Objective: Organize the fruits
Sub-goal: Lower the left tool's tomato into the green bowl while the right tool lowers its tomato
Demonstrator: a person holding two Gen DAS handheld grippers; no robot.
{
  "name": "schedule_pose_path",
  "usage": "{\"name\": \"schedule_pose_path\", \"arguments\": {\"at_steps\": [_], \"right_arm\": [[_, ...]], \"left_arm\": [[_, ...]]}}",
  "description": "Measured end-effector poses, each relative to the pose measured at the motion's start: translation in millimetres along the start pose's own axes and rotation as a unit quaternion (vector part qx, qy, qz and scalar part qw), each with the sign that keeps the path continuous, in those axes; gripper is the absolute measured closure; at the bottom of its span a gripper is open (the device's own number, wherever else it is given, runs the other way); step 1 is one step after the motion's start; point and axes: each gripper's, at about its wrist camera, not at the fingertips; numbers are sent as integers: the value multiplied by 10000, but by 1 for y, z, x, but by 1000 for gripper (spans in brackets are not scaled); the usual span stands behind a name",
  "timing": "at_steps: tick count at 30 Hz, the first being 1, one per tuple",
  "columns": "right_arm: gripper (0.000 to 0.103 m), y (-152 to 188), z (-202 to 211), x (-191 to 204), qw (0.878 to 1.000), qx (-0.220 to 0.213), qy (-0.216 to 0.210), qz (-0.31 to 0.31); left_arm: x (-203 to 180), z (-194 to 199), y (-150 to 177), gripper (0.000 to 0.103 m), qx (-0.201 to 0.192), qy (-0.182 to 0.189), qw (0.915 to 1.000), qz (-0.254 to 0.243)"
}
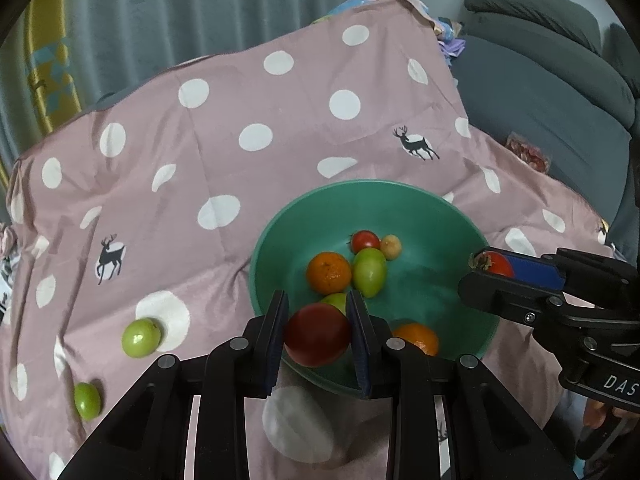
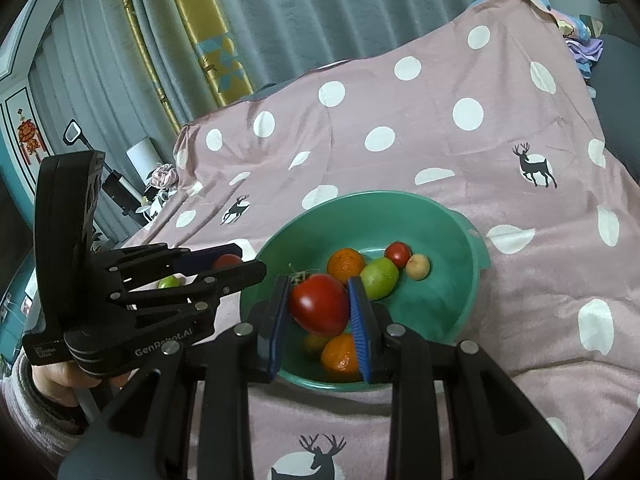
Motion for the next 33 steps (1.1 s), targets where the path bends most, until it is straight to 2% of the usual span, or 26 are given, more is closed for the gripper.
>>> {"name": "schedule_pose_path", "arguments": {"at_steps": [33], "right_arm": [[73, 6, -20, -22, 9992, 290, 79, -262]], "left_arm": [[-14, -41, -4, 73, 434, -61, 9983, -386]]}}
Point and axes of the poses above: each gripper's, at about its wrist camera, not at the fingertips, and z roughly against the way its jaws point, x to its left, y to its underside, and after that the axes turned 3 degrees about z, right-handed
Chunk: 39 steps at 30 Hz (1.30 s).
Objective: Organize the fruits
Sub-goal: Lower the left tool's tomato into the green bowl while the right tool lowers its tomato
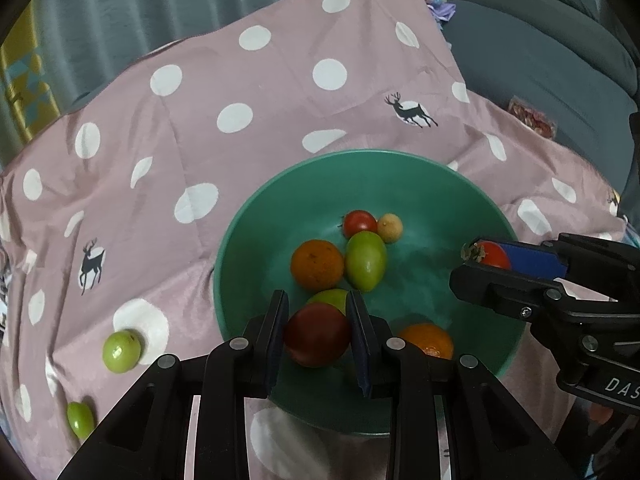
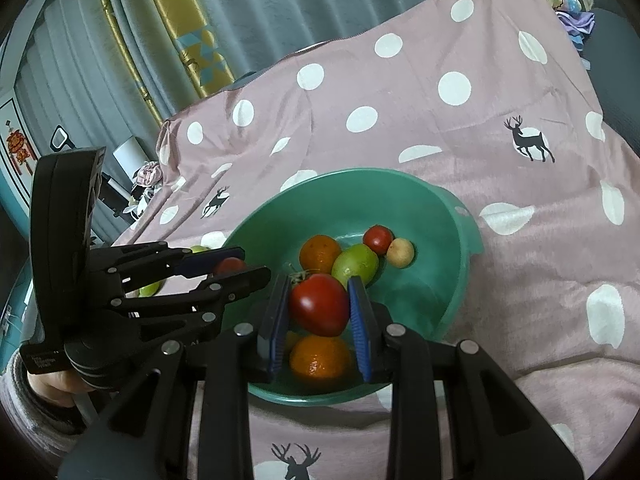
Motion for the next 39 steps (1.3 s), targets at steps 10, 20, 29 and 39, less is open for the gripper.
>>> {"name": "schedule_pose_path", "arguments": {"at_steps": [10, 20, 29, 39], "right_arm": [[73, 1, -3, -3, 10000, 44, -20, -24], [73, 2, -5, -3, 9999, 96, -12, -36], [73, 1, -6, -4, 9999, 139, -23, -38], [72, 3, -7, -6, 9998, 132, -2, -180]], "left_arm": [[-5, -9, 0, 73, 123, -41, 9999, -92], [-7, -16, 0, 73, 231, -100, 9996, -155], [-8, -18, 0, 73, 274, -124, 9994, -178], [-9, -19, 1, 73, 273, -163, 9993, -182]]}}
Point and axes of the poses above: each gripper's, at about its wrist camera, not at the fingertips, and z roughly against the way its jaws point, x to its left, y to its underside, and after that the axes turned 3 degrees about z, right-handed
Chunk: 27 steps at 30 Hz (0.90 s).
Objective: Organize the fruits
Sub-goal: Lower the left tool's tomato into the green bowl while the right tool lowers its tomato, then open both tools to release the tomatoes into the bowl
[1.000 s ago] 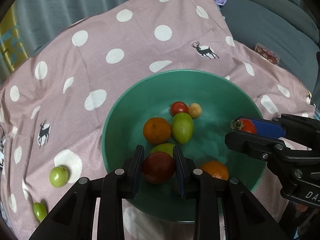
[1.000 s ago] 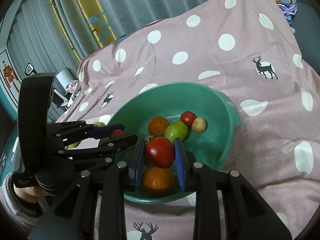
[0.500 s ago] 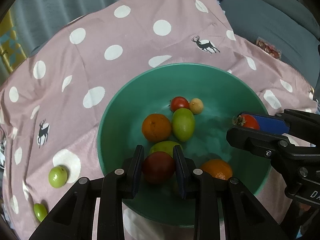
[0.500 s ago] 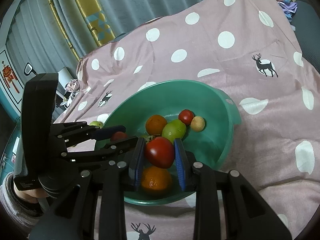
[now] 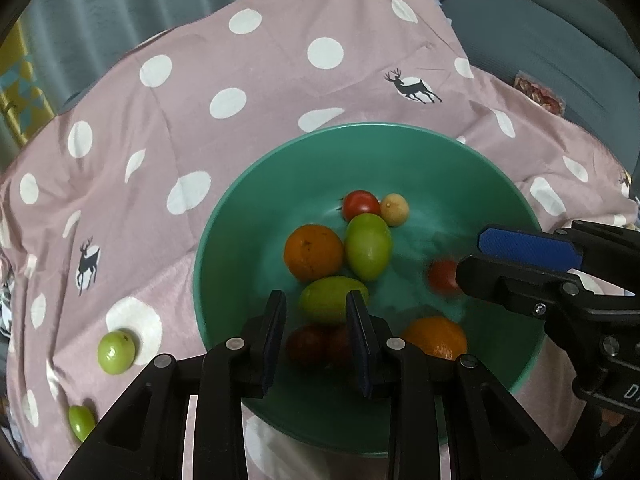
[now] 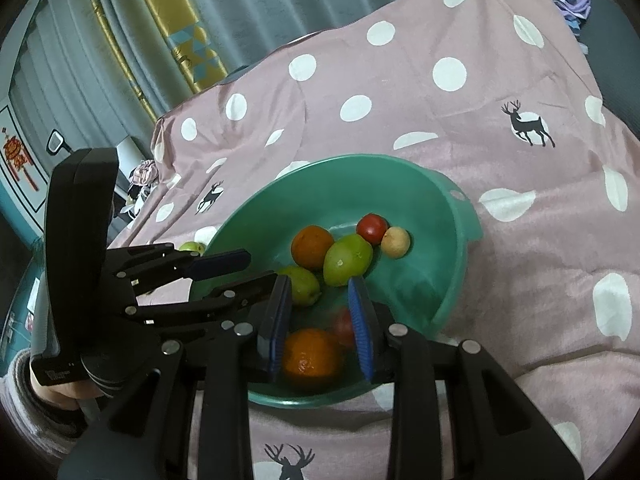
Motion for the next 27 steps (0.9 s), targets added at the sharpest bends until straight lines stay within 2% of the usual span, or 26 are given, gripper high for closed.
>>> {"name": "schedule_pose_path", "arguments": {"at_steps": [3, 5, 6, 8, 11, 13, 19, 24, 27], "right_arm": [[68, 1, 1, -2, 10000, -13, 5, -53], [62, 1, 3, -3, 9999, -31, -3, -96], [61, 2, 4, -4, 9999, -50, 0, -118], [58, 2, 6, -4, 9999, -81, -9, -141], [53, 1, 11, -4, 9997, -154, 2, -185], [49, 0, 15, -5, 9995, -215, -1, -237], [41, -2, 29, -3, 9989, -355, 23, -293], [40, -3, 39, 2, 9986, -421, -1, -308], [33, -3, 45, 6, 9985, -462, 25, -291]], "left_arm": [[-1, 1, 0, 73, -14, 14, 10000, 0], [-1, 2, 1, 64, -27, 17, 10000, 12], [-2, 3, 1, 55, -44, 11, 10000, 19], [-2, 6, 1, 44, -92, 23, 10000, 25], [-1, 13, 1, 37, -170, 20, 9998, 53], [-1, 17, 0, 29, -219, 15, 9997, 69], [1, 32, 1, 26, -379, 43, 9992, 133], [2, 48, 2, 23, -538, 17, 9984, 181], [3, 58, 4, 23, -622, 7, 9978, 228]]}}
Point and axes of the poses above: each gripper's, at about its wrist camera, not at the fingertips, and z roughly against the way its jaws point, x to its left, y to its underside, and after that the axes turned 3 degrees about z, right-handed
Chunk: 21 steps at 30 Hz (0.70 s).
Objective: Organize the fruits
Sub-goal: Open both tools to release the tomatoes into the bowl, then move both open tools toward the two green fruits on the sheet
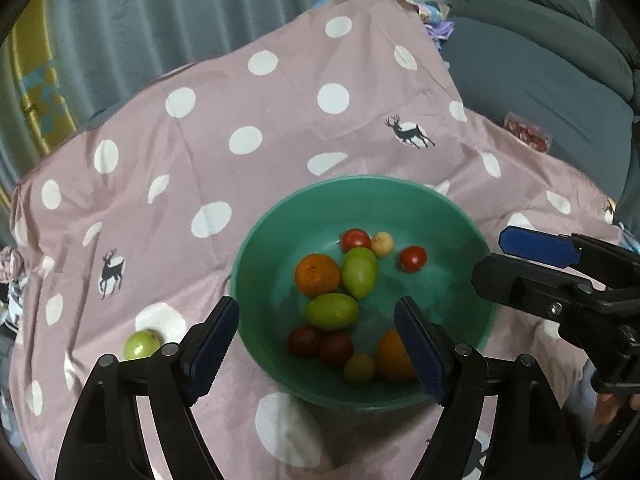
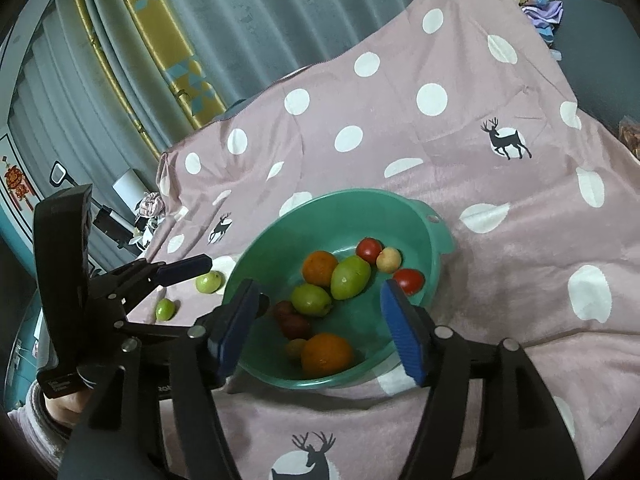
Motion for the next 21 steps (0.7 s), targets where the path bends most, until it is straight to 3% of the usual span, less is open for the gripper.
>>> {"name": "schedule_pose_path", "arguments": {"at_steps": [2, 4, 16, 21], "right_arm": [[26, -1, 4, 3, 10000, -45, -15, 2], [26, -1, 8, 6, 10000, -72, -20, 16], [18, 0, 22, 38, 9995, -61, -171, 252], [18, 2, 19, 59, 9981, 74, -293, 535]], "left_arm": [[1, 6, 1, 20, -48, -21, 10000, 20], [3, 12, 2, 9, -116, -76, 9999, 45], [32, 46, 27, 9, -290, -177, 9986, 407], [63, 55, 48, 9, -243, -329, 9961, 782]]}}
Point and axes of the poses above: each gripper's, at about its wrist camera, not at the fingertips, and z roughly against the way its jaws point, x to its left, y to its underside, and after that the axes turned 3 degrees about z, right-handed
